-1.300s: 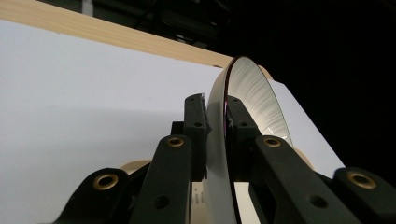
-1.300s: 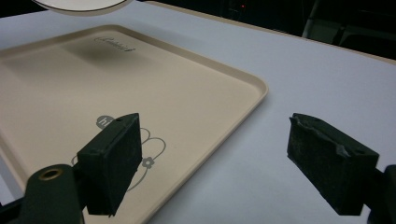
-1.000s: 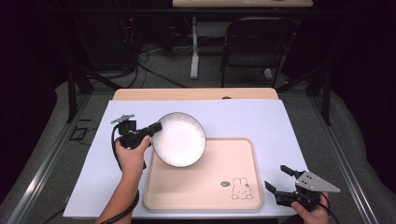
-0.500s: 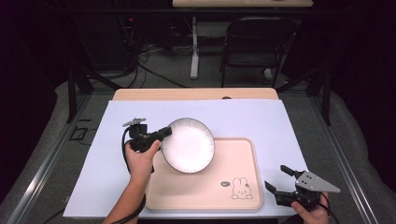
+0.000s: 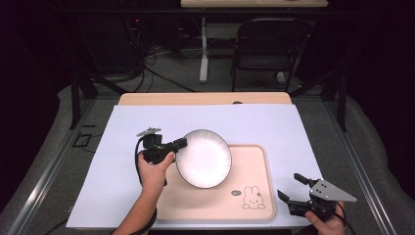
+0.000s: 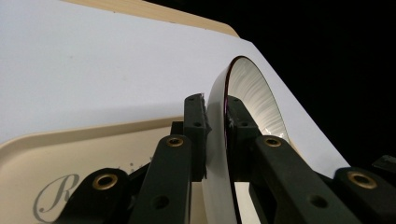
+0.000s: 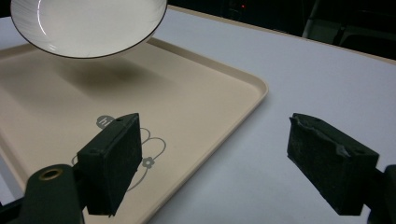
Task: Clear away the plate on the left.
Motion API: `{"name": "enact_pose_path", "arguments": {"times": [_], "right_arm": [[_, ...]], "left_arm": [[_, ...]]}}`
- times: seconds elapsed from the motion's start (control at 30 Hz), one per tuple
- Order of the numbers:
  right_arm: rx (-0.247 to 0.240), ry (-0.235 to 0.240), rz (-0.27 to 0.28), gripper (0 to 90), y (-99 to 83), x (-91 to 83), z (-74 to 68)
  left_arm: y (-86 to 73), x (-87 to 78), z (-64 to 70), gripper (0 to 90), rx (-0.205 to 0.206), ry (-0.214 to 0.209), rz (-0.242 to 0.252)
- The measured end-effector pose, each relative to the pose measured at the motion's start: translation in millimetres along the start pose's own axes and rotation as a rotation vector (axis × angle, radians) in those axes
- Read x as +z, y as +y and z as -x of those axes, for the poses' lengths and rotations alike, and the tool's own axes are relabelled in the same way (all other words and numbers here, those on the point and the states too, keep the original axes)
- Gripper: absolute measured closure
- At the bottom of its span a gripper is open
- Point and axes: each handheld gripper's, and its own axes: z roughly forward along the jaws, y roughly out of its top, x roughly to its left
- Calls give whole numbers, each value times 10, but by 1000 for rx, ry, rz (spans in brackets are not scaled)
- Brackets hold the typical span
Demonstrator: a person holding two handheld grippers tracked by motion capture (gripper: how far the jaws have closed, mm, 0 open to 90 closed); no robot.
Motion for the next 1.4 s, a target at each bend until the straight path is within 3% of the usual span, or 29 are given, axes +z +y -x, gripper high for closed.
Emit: {"name": "enact_pose_path", "arguments": {"times": [0.5, 1.4], "right_arm": [[3, -1, 0, 173, 0, 0, -1], [-1, -1, 0, 173, 0, -1, -1]], "left_arm": [[-135, 13, 63, 813, 22, -23, -38], [-373, 142, 33, 809, 4, -39, -85]]}}
